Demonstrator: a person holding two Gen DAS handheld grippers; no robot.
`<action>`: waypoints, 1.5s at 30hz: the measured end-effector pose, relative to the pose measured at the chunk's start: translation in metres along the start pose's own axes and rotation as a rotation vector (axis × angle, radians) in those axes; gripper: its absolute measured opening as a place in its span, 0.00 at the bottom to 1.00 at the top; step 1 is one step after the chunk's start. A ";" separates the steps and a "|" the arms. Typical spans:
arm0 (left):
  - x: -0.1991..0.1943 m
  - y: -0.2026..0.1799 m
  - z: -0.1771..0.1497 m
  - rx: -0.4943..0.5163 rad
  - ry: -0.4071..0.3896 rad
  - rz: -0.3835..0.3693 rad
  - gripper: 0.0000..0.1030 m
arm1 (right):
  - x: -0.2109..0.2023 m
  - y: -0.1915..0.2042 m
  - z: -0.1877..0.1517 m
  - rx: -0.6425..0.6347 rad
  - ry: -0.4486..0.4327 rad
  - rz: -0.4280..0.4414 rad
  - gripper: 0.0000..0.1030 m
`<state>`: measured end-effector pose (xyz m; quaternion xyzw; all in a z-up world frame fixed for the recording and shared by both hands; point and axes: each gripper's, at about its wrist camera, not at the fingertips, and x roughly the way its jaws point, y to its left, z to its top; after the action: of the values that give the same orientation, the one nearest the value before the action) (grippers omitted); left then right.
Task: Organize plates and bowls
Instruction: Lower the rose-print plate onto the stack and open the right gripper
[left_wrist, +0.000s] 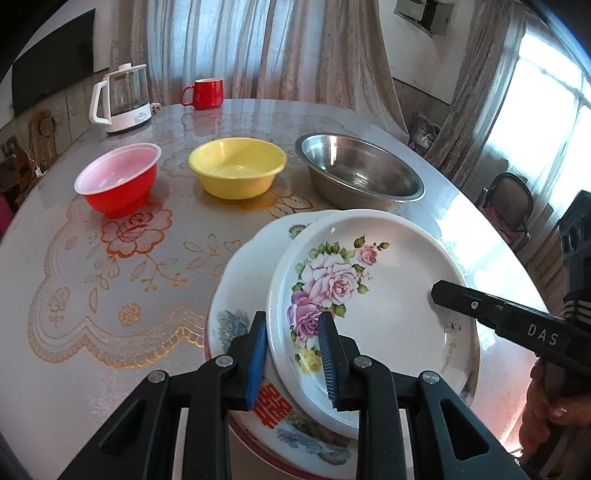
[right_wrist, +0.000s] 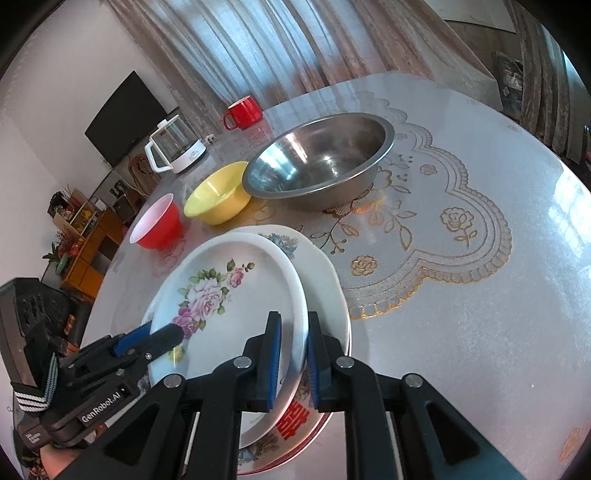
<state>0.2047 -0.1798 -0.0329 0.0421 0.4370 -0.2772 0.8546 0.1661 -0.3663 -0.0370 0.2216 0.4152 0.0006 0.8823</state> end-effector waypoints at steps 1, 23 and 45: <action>-0.001 0.000 0.000 0.004 -0.003 0.006 0.27 | 0.002 0.001 0.000 -0.002 0.003 0.003 0.14; 0.001 -0.021 -0.004 0.156 -0.007 0.094 0.43 | 0.015 0.048 0.008 -0.369 0.158 -0.220 0.29; -0.010 -0.024 -0.017 0.167 -0.028 0.082 0.49 | -0.001 0.043 -0.009 -0.281 0.056 -0.176 0.34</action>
<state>0.1758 -0.1901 -0.0314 0.1269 0.3985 -0.2781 0.8647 0.1671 -0.3241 -0.0245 0.0589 0.4532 -0.0123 0.8894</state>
